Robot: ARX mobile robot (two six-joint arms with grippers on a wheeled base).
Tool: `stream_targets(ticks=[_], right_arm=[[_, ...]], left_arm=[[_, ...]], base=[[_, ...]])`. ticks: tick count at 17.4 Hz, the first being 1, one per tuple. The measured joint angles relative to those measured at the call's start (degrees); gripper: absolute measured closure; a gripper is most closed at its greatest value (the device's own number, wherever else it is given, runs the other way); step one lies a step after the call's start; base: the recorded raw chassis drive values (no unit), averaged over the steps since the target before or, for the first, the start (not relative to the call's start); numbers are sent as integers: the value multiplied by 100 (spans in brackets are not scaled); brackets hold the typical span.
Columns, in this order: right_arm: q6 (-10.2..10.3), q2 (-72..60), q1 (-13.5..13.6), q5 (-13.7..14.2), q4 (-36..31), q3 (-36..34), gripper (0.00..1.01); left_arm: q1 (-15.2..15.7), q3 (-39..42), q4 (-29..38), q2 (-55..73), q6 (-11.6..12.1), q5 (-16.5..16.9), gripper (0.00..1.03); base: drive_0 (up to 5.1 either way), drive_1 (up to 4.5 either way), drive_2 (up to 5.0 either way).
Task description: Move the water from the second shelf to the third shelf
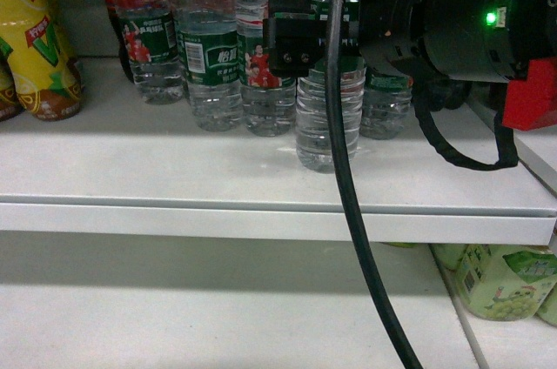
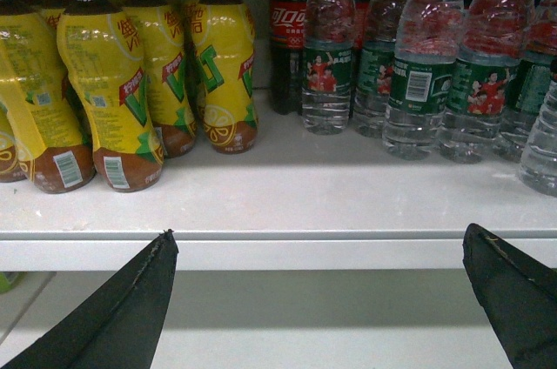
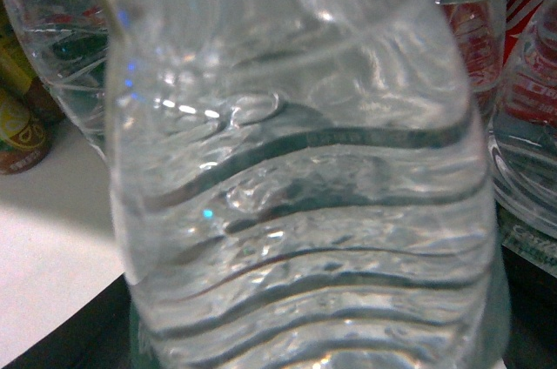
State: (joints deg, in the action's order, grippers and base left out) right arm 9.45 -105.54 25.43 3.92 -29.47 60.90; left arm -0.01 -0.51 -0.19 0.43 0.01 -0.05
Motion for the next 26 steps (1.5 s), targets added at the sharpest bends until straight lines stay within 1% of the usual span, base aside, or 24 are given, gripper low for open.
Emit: stream_targets(ticks=[2, 3, 4, 7, 8, 9, 11, 12, 13, 15, 19, 22, 24, 26], right_arm=[[15, -66, 0, 46, 44, 114, 3], [66, -111, 0, 66, 81, 181, 3], [118, -144, 0, 105, 96, 216, 3], [144, -203, 7, 271, 92, 262, 3], [142, -227, 7, 369, 90, 262, 12], [144, -232, 7, 372, 87, 262, 21], [131, -232, 55, 369, 72, 262, 42], [118, -232, 79, 385, 70, 262, 50], [118, -227, 81, 393, 74, 262, 55], [144, -114, 138, 398, 33, 144, 57], [151, 337, 315, 398, -13, -387, 58], [122, 780, 393, 553, -20, -896, 58], [118, 1137, 378, 551, 4, -1259, 58], [116, 1456, 271, 527, 50, -1558, 58]], left_arm=[[0, 0, 0, 0, 0, 2, 5], [0, 0, 0, 0, 0, 0, 5], [0, 0, 0, 0, 0, 2, 5], [0, 0, 0, 0, 0, 2, 5], [0, 0, 0, 0, 0, 2, 5], [0, 0, 0, 0, 0, 2, 5], [0, 0, 0, 0, 0, 2, 5], [0, 0, 0, 0, 0, 0, 5], [0, 0, 0, 0, 0, 2, 5], [0, 0, 0, 0, 0, 2, 5], [0, 0, 0, 0, 0, 2, 5], [0, 0, 0, 0, 0, 2, 5], [0, 0, 0, 0, 0, 2, 5], [0, 0, 0, 0, 0, 2, 5]], base=[[0, 0, 0], [0, 0, 0], [0, 0, 0], [0, 0, 0], [0, 0, 0], [0, 0, 0], [0, 0, 0], [0, 0, 0], [0, 0, 0], [0, 0, 0], [0, 0, 0], [0, 0, 0], [0, 0, 0], [0, 0, 0]])
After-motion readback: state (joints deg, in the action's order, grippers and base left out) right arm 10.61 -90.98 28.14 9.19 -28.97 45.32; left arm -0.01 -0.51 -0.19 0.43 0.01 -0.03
